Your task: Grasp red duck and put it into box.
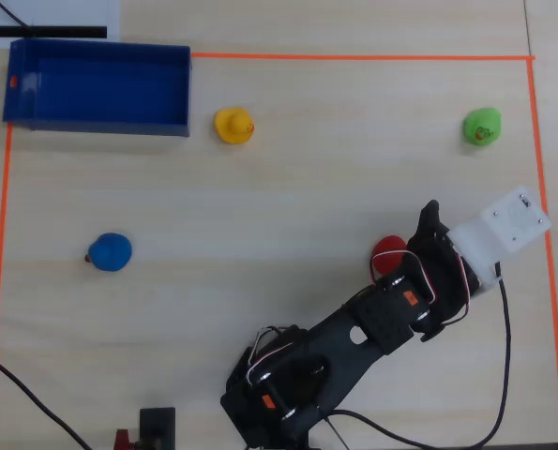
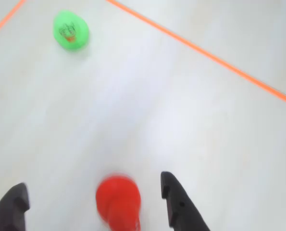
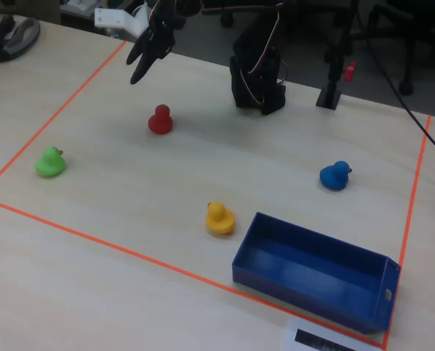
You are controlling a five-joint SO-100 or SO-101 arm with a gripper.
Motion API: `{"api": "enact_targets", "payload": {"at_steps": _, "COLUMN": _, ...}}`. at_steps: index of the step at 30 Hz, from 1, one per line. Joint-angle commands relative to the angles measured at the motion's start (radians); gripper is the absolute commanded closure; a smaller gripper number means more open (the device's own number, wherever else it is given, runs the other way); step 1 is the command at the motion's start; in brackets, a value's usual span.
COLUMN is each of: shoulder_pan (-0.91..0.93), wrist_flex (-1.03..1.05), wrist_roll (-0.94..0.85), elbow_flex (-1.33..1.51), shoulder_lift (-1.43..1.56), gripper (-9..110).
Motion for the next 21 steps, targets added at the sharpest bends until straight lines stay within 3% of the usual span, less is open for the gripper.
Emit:
{"api": "enact_targets", "payload": {"at_steps": 1, "shoulder_pan": -0.015, "wrist_flex": -0.132, "wrist_roll": -0.011, "elbow_flex": 0.023, "shoulder_lift": -0.046, "gripper": 64}}
{"api": "enact_targets", "payload": {"at_steps": 21, "shoulder_pan": 0.014, "wrist_flex": -0.416, "wrist_roll": -0.186, "elbow_flex": 0.417, "shoulder_lift": -0.069, "gripper": 64}}
